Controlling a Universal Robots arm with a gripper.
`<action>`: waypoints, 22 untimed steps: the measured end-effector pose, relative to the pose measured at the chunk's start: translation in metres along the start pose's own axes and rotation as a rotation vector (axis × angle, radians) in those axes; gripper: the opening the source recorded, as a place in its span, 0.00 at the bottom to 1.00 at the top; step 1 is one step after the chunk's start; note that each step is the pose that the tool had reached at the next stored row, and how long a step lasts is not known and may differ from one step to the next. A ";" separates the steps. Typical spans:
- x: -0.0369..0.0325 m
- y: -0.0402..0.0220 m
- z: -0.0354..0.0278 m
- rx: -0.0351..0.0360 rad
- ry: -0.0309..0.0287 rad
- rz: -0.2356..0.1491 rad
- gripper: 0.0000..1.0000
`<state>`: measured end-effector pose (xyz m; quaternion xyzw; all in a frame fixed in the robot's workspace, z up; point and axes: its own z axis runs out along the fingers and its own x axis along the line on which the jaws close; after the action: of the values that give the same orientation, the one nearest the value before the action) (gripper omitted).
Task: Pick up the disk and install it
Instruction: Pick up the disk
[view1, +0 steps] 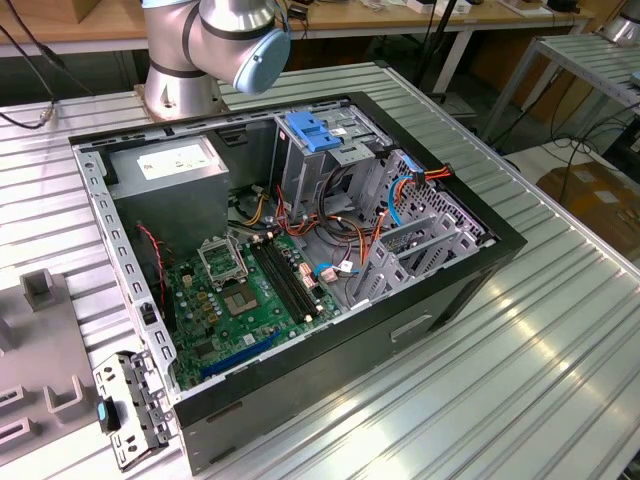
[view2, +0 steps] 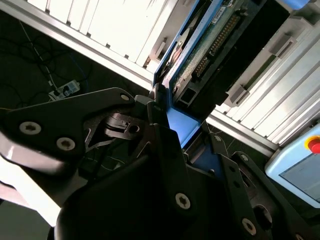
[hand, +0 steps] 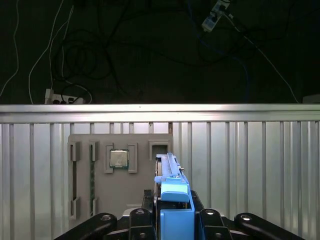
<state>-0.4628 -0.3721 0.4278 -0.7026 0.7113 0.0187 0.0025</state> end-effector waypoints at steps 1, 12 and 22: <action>0.0000 0.0000 -0.0013 -0.0001 0.0000 0.000 0.37; -0.0004 0.0003 -0.0125 -0.0005 0.0000 0.000 0.37; -0.0007 0.0005 -0.0236 -0.0008 0.0000 0.000 0.37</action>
<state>-0.4628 -0.3721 0.4514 -0.7026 0.7113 0.0190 0.0023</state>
